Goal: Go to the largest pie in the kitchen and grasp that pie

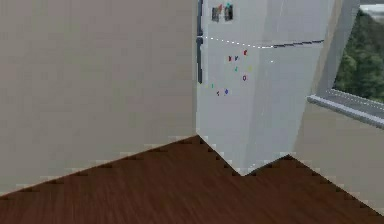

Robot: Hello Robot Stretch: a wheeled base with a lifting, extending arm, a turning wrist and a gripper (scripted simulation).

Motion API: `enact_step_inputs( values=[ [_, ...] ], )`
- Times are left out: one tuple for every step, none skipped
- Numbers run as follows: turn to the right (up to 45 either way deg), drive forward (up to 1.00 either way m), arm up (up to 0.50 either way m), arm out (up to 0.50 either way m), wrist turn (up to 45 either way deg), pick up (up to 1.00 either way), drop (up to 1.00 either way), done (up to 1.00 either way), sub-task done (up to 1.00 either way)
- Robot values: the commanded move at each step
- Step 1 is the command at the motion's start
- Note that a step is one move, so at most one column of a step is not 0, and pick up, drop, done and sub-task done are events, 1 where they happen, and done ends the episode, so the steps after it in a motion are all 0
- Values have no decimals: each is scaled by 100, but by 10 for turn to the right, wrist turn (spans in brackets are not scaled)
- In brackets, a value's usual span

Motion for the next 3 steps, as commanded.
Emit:
enact_step_inputs(
  values=[
    [450,0,0,0,0,0,0,0,0],
    [330,0,0,0,0,0,0,0,0],
    [0,45,0,0,0,0,0,0,0]
  ],
)
